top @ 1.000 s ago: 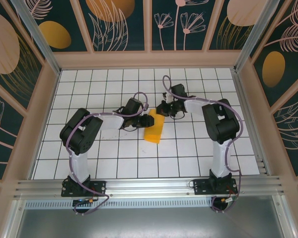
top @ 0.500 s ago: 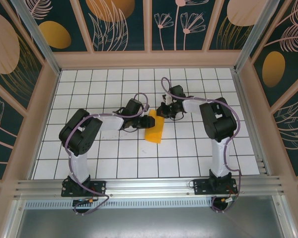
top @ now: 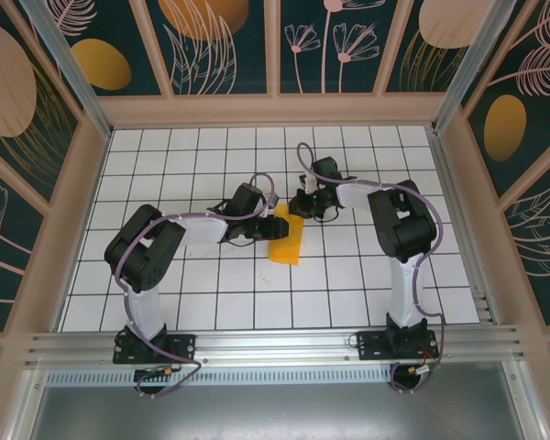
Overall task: Fold a paper plane with a square sheet of paper (fold left side to right side)
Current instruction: First fold the square sheet of paper in half at the center of the table.
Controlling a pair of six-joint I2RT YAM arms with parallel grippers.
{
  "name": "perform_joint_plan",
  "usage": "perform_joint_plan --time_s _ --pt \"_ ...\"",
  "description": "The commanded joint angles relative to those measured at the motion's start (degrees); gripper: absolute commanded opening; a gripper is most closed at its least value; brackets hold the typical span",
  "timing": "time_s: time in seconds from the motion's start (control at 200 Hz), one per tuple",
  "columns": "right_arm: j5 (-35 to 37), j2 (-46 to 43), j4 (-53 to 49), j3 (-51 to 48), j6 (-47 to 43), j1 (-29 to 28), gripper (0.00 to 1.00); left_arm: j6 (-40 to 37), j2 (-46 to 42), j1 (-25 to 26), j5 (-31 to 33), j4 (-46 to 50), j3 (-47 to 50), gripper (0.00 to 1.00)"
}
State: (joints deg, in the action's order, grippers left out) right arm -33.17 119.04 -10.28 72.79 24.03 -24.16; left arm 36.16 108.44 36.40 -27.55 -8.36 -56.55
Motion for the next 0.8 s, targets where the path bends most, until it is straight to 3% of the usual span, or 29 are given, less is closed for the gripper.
perform_joint_plan --time_s 0.0,0.796 --pt "5.6 3.7 -5.2 -0.1 -1.5 -0.9 0.0 -1.4 1.7 0.1 2.0 0.7 1.1 0.4" --pt "6.7 5.6 -7.7 1.6 -1.7 -1.1 0.0 -8.6 -2.4 2.9 -3.9 0.1 9.7 0.39"
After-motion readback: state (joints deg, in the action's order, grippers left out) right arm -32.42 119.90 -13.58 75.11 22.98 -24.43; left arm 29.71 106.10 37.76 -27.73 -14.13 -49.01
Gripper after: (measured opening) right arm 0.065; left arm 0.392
